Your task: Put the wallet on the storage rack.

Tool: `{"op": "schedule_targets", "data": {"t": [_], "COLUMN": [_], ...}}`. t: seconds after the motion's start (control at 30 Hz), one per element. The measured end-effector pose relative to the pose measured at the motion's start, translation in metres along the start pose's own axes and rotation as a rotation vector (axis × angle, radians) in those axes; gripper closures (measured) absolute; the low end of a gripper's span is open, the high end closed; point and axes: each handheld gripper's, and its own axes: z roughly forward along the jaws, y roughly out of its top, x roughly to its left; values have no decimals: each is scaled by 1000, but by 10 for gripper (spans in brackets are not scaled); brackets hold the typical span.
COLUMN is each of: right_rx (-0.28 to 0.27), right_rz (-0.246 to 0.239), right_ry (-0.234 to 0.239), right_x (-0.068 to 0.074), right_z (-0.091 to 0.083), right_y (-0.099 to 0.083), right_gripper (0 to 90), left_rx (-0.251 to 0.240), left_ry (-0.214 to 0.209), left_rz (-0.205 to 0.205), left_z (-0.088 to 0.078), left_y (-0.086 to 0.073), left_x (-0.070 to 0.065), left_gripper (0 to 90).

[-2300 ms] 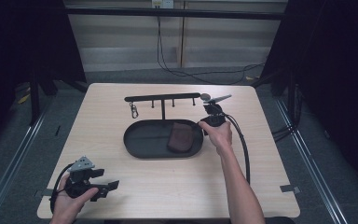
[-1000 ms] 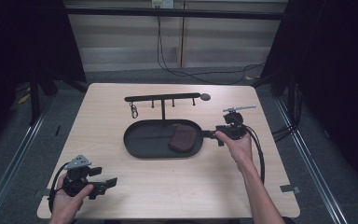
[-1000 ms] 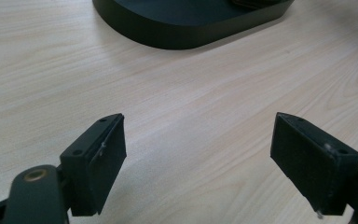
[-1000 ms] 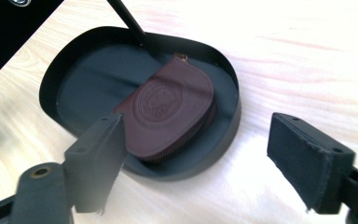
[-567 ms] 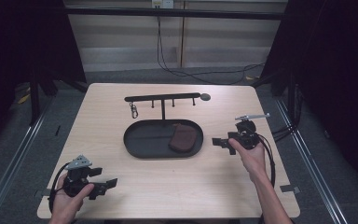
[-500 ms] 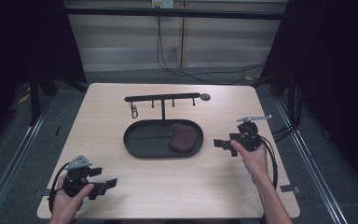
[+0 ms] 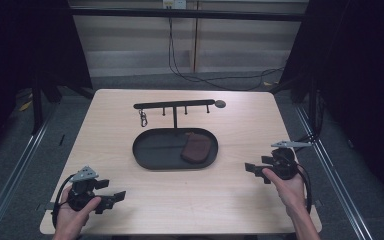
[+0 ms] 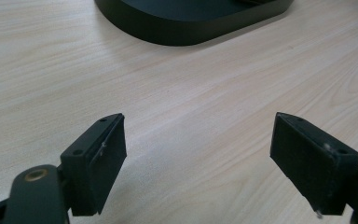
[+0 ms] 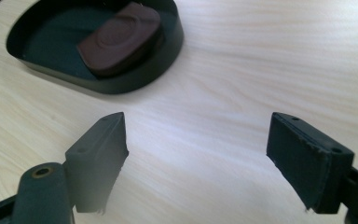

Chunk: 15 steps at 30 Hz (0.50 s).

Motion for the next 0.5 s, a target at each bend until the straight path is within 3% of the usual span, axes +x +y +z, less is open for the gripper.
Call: {"op": "schedule_targets", "data": {"t": [0.23, 0.5], "right_rx": [-7, 2], "right_rz": [37, 45], "right_ry": [-40, -85], "right_x": [-12, -23], "right_z": [-8, -12], "right_y": [-23, -47], "right_gripper": [191, 168], "left_rx": [8, 9], "left_ry": [3, 8], "left_rz": [8, 8], "left_z": [1, 2], "left_y": [0, -1], "left_x": [-1, -1], "left_gripper": [185, 185]}}
